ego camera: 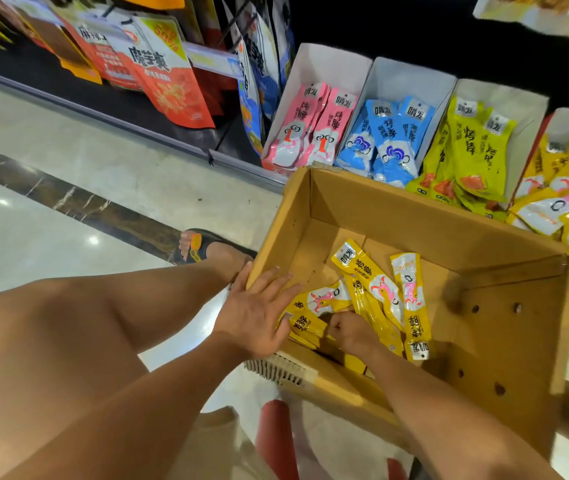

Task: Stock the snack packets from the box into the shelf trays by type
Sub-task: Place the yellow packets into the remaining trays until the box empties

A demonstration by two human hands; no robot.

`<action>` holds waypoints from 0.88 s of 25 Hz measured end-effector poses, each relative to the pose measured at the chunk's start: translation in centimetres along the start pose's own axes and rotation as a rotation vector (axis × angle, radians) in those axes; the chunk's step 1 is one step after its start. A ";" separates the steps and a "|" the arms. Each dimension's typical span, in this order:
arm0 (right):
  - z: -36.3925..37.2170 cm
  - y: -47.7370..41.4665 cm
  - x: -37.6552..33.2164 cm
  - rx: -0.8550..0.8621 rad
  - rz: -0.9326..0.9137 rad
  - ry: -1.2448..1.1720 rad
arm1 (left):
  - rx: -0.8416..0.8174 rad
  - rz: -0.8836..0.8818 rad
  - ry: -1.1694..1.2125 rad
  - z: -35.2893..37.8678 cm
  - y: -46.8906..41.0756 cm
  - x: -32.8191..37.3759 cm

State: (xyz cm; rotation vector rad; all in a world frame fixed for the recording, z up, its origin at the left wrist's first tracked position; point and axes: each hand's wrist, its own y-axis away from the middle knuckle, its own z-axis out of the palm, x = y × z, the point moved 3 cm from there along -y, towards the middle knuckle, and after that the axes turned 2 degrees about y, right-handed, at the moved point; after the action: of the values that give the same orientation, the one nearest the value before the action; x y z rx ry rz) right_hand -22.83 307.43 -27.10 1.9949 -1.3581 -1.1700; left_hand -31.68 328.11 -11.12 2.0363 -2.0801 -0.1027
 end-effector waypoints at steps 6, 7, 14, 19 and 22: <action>-3.2 2.6 -0.1 0.185 0.071 -0.448 | 0.033 -0.005 0.049 -0.2 0.4 0.2; -3.9 3.1 0.0 0.218 0.097 -0.514 | 0.025 -0.005 0.054 -0.3 0.4 0.3; -8.6 8.9 -2.3 0.371 0.151 -1.086 | -0.138 -0.217 0.185 -1.8 -1.3 1.9; -11.7 11.6 -5.2 0.453 0.028 -1.196 | -0.235 -0.496 0.633 -4.5 -3.8 2.5; -13.0 13.1 -6.8 0.484 -0.050 -1.162 | -0.126 -0.464 0.765 -6.2 -4.1 3.5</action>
State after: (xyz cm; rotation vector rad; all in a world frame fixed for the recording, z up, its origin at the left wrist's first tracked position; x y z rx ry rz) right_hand -19.71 307.08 -7.69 1.5825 -2.2801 -2.3905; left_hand -26.36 325.17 -5.60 1.9991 -1.1086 0.3962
